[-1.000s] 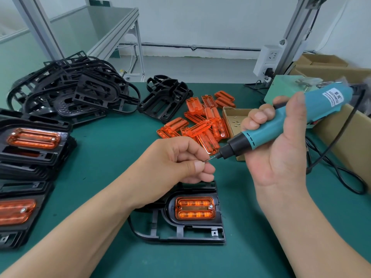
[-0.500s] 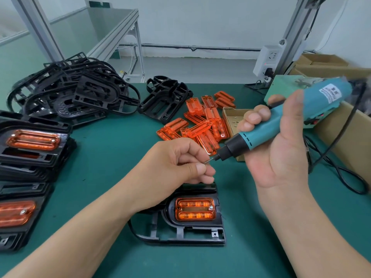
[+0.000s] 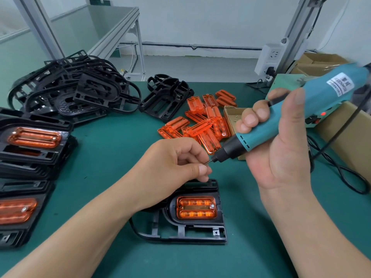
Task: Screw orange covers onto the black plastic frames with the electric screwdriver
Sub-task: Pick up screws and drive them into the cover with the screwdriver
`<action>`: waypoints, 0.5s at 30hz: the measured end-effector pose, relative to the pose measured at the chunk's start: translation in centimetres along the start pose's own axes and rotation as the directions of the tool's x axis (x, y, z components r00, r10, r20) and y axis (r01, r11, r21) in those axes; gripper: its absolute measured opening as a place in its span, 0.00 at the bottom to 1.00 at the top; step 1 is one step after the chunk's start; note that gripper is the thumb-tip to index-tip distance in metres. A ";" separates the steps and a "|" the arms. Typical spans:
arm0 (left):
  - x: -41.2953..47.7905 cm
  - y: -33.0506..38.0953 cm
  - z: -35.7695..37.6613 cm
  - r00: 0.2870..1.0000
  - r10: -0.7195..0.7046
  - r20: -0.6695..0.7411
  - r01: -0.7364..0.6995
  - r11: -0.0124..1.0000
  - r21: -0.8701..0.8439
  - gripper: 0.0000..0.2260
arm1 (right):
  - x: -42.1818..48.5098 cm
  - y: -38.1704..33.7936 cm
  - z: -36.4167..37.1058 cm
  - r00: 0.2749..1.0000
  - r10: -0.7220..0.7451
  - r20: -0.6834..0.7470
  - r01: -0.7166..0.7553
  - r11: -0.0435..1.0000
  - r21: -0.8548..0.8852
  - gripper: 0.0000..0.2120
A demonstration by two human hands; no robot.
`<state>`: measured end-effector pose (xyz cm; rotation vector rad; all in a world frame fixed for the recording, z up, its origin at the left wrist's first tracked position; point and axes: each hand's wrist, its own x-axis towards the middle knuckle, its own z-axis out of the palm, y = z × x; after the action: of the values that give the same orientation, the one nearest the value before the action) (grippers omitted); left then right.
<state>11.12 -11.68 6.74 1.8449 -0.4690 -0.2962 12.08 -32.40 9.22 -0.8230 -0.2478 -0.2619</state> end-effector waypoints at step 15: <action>0.1 0.0 0.0 0.997 0.066 -0.051 -0.061 0.992 0.106 0.09 | 0.3 -0.1 -0.7 0.993 0.010 -0.119 0.003 0.995 0.102 0.14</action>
<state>11.16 -11.72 6.76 1.9308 -0.5132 -0.1809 12.45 -33.00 8.90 -0.7039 -0.1463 -0.2918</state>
